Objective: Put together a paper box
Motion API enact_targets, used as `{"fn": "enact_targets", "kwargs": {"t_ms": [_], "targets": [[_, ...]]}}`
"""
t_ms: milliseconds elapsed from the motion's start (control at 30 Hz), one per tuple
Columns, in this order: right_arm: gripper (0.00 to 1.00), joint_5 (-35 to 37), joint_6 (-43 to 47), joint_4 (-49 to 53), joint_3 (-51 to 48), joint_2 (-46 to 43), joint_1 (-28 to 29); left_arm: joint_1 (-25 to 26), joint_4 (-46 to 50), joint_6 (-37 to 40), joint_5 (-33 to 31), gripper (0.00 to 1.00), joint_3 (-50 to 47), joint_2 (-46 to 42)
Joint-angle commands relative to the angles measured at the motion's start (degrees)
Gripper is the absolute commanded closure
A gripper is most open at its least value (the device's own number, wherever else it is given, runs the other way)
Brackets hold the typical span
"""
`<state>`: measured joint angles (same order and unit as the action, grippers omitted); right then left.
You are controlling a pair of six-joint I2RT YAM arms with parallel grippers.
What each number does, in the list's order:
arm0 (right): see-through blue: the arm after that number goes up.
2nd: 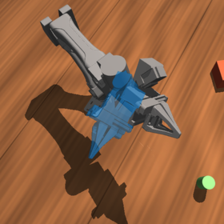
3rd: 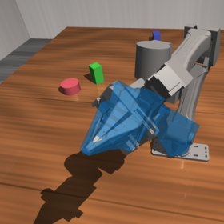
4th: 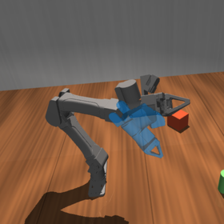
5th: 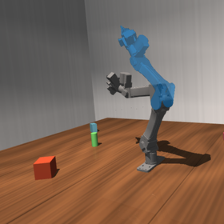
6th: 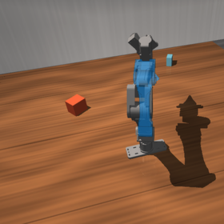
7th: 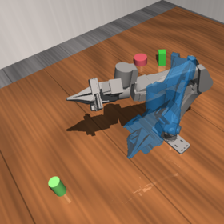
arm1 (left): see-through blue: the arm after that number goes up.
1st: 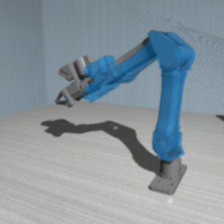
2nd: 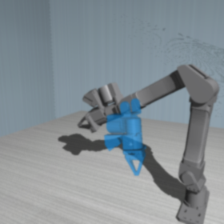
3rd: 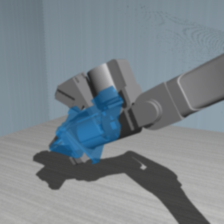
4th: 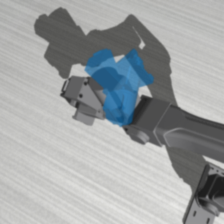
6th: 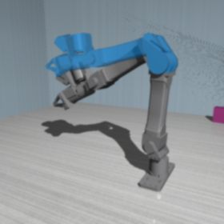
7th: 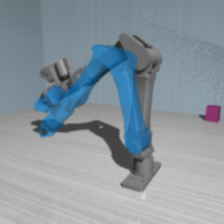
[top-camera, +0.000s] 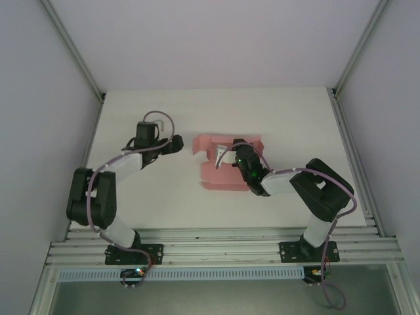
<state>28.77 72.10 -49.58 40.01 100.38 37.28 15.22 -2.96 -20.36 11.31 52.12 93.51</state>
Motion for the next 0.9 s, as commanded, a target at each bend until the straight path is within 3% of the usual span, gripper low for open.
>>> {"fn": "enact_targets", "kwargs": {"t_ms": [0, 167, 367, 600, 867], "targets": [[1.00, 0.83, -0.30, -3.63, -0.10, 1.09, 0.25, 3.14, -1.11, 7.45, 5.80, 0.00, 5.01, 4.45], [1.00, 0.69, -2.02, -1.60, -0.41, 0.28, 0.25, 5.89, -3.73, 10.36, 10.56, 0.09, 7.27, 10.18], [1.00, 0.93, -3.21, 0.80, -0.81, -0.85, 0.25, 8.37, -13.33, 12.69, 17.92, 0.19, 1.60, 8.20], [1.00, 1.08, -4.58, 3.42, -1.19, -1.57, 0.58, 11.39, -18.40, 13.60, 19.02, 0.27, -0.90, 8.68], [1.00, 1.99, -5.50, 5.52, -1.20, -1.58, 0.96, 13.77, -26.28, 13.07, 17.61, 0.27, -5.28, 8.31]]}}
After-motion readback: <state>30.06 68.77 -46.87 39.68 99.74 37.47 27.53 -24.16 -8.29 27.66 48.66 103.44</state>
